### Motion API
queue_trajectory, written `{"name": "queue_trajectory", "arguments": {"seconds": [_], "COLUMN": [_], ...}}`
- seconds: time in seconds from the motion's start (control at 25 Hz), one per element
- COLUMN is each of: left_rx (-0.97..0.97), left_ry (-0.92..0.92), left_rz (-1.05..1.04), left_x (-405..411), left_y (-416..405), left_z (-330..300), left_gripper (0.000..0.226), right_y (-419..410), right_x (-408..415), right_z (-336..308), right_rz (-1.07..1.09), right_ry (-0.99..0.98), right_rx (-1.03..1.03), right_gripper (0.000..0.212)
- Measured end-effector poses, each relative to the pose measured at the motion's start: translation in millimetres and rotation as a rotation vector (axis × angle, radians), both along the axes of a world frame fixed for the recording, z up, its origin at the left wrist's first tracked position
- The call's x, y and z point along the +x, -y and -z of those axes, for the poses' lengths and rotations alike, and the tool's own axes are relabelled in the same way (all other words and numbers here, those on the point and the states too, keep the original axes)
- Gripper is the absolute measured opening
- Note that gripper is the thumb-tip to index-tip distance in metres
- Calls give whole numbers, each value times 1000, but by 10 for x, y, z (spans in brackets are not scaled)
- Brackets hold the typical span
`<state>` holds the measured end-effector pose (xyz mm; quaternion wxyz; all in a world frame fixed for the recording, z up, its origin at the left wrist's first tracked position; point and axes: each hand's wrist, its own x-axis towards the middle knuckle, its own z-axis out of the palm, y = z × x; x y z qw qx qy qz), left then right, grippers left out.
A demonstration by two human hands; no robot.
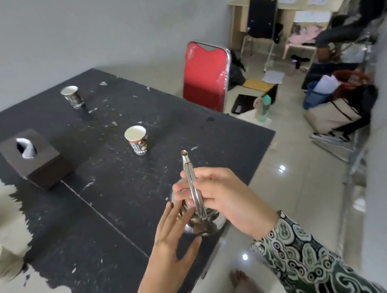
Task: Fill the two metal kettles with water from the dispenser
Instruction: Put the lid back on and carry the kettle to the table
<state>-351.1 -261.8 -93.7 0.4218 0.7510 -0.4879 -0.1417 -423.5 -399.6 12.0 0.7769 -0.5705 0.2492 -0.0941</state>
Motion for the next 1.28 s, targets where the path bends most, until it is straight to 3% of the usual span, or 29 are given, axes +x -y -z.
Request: {"name": "queue_trajectory", "arguments": {"seconds": [0.2,0.52,0.8,0.96,1.28], "left_rx": [-35,12,6,120,491], "left_ry": [286,492,655,751,582], "left_rz": [-302,-650,-724,-740,-688], "left_x": [201,909,1919,2554,3301], "left_y": [723,1249,1207,1200,1376], "left_z": [70,-559,-1098,-1269,-1025], "left_gripper": [78,80,78,78,84], "right_y": [848,1509,1451,1396,1463], "right_x": [524,1596,2599,3185,4126], "right_z": [-172,-822,-1316,-1485,-1041], "right_rz": [-314,-677,-728,-758,-731], "right_ry": [59,215,342,312,61], "right_rx": [-49,-134,-114,-119,-9], "right_gripper": [33,37,33,33,37]}}
